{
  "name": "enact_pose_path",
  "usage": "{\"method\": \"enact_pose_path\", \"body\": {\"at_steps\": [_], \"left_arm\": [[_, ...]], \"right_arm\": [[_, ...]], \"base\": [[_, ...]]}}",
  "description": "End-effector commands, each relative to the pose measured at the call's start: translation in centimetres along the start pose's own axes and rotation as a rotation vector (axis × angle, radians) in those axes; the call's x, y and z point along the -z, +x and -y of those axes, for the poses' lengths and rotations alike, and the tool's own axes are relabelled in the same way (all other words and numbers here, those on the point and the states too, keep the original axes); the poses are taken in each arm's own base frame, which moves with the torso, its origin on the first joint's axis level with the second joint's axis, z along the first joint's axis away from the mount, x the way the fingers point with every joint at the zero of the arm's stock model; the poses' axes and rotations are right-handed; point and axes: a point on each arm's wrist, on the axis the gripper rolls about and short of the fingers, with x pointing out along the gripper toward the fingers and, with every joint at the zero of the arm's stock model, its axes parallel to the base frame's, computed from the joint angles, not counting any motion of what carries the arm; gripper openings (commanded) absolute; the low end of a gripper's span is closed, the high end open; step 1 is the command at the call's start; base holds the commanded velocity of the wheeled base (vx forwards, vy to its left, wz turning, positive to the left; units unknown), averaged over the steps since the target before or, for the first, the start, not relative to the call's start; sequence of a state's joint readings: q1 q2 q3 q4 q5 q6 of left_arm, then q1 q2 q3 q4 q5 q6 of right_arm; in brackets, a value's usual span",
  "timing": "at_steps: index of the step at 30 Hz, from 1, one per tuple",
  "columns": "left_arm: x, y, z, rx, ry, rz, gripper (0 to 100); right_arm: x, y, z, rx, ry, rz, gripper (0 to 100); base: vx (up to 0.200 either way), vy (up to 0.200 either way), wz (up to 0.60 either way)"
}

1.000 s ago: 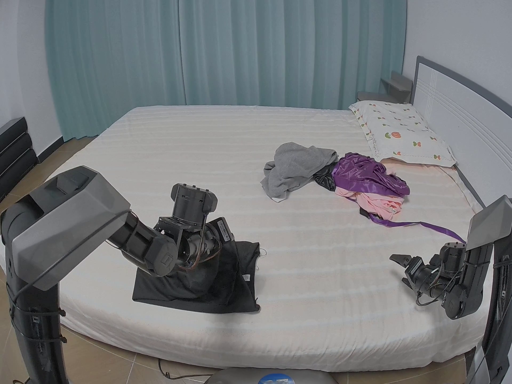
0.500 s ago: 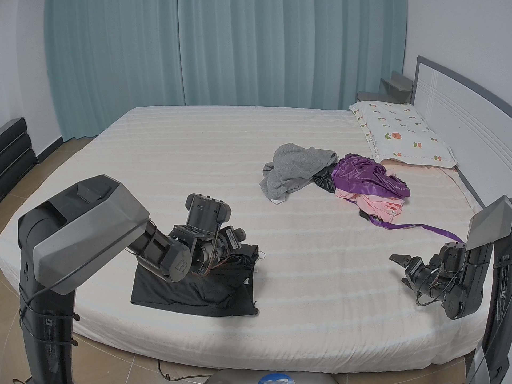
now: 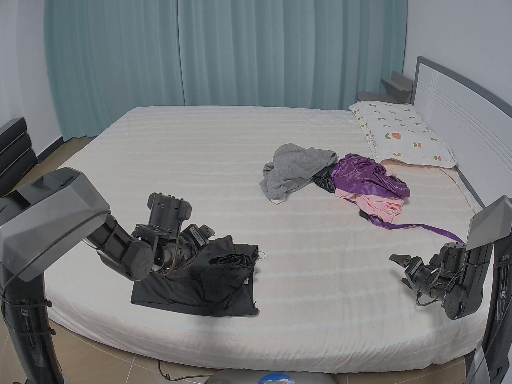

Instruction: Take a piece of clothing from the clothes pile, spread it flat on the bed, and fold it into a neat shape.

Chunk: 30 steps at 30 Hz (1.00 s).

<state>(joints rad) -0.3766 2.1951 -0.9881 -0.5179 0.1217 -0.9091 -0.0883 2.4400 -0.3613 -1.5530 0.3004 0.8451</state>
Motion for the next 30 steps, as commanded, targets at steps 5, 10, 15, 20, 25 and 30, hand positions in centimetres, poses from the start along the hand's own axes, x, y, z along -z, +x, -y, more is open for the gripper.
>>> {"method": "enact_pose_path", "body": {"at_steps": [5,10,15,20,25,30], "left_arm": [[-1.3,-2.1,-4.4,0.032,-0.212,-0.054,100],[-2.1,-2.4,-6.3,0.058,-0.277,-0.056,100],[-2.9,-1.8,-8.1,0.046,-0.312,-0.076,100],[-2.9,-1.3,-8.7,0.060,-0.325,-0.089,100],[-2.8,-1.2,-8.8,0.061,-0.326,-0.088,100],[-2.8,-1.2,-8.9,0.060,-0.325,-0.089,100]], "right_arm": [[0.0,0.0,-0.1,-0.007,-0.008,0.007,100],[0.0,0.1,-0.1,-0.009,-0.011,0.007,100],[0.0,0.0,-0.2,-0.009,-0.011,0.006,100],[1.1,0.1,-1.1,-0.019,-0.035,-0.020,100],[2.5,-0.7,-3.4,-0.057,-0.085,-0.045,100],[4.4,-0.8,-5.9,-0.101,-0.168,-0.064,100]], "base": [[0.000,0.120,0.00],[0.000,0.200,0.00],[0.000,0.200,0.00],[0.000,0.200,0.00],[0.000,0.200,0.00],[0.000,0.200,0.00]]}}
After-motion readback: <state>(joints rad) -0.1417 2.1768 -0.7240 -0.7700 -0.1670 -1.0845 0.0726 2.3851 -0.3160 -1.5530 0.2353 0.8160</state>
